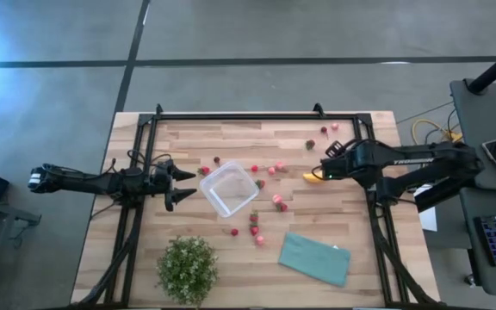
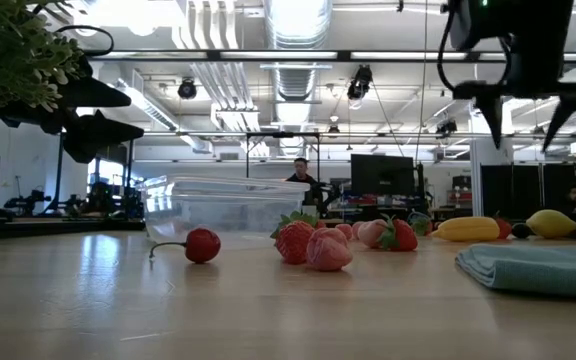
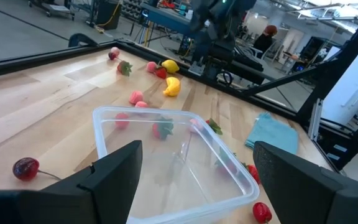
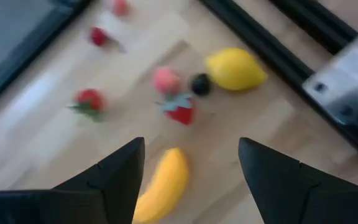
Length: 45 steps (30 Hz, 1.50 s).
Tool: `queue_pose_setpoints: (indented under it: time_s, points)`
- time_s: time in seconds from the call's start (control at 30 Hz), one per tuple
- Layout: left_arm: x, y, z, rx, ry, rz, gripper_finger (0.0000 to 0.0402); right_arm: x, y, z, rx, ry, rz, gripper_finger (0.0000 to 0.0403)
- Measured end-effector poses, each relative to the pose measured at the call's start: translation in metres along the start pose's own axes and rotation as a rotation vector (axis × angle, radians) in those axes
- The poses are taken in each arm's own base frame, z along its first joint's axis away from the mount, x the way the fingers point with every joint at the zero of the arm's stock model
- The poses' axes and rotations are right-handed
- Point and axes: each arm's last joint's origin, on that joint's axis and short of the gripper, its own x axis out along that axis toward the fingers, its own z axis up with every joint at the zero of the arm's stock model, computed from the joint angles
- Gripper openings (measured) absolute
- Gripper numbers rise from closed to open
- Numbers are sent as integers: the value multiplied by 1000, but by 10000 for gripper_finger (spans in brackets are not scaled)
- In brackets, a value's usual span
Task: Pick and placing Produce into tupperware
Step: Put the yellow lemon into the transparent bin
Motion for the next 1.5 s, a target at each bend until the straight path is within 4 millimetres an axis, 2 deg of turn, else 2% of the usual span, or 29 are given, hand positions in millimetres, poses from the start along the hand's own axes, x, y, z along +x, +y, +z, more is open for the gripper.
queue_pose_setpoints:
  time_s: [0.1,0.2,0.33,0.5,0.6,0.67,0.83,0.93,1.23,1.5]
  points:
    - [0,0,0,0,0,0,293,11,-1,-1,58,9,-76,251]
    - [0,0,0,0,0,0,293,17,6,-3,93,10,-50,251]
    - [0,0,0,0,0,0,293,20,14,-7,23,41,-10,251]
    - [0,0,0,0,1,0,293,17,14,-4,160,41,-5,251]
    - [0,0,0,0,0,0,293,17,16,-2,78,-28,59,251]
    - [0,0,0,0,1,1,293,17,17,-4,51,8,48,251]
    - [0,0,0,0,3,1,293,11,23,-8,224,123,43,251]
    - [0,0,0,1,4,2,293,6,29,-8,265,150,71,251]
    - [0,0,-1,2,7,3,293,-6,40,-8,121,195,154,251]
    - [0,0,-1,2,7,3,293,-17,49,-7,133,236,217,251]
